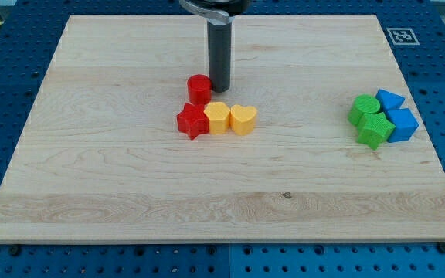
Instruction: Move your arm towards center right
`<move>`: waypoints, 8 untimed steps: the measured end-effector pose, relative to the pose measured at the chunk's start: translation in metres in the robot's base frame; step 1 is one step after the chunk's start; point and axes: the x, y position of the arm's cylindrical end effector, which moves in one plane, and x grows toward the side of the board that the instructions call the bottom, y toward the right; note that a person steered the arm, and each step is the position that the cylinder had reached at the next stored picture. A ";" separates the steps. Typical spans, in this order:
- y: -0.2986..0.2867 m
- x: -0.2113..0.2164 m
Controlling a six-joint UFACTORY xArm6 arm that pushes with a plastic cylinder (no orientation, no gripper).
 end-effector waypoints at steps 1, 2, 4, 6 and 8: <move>-0.007 0.001; -0.010 0.003; 0.043 -0.023; 0.195 -0.039; 0.311 -0.029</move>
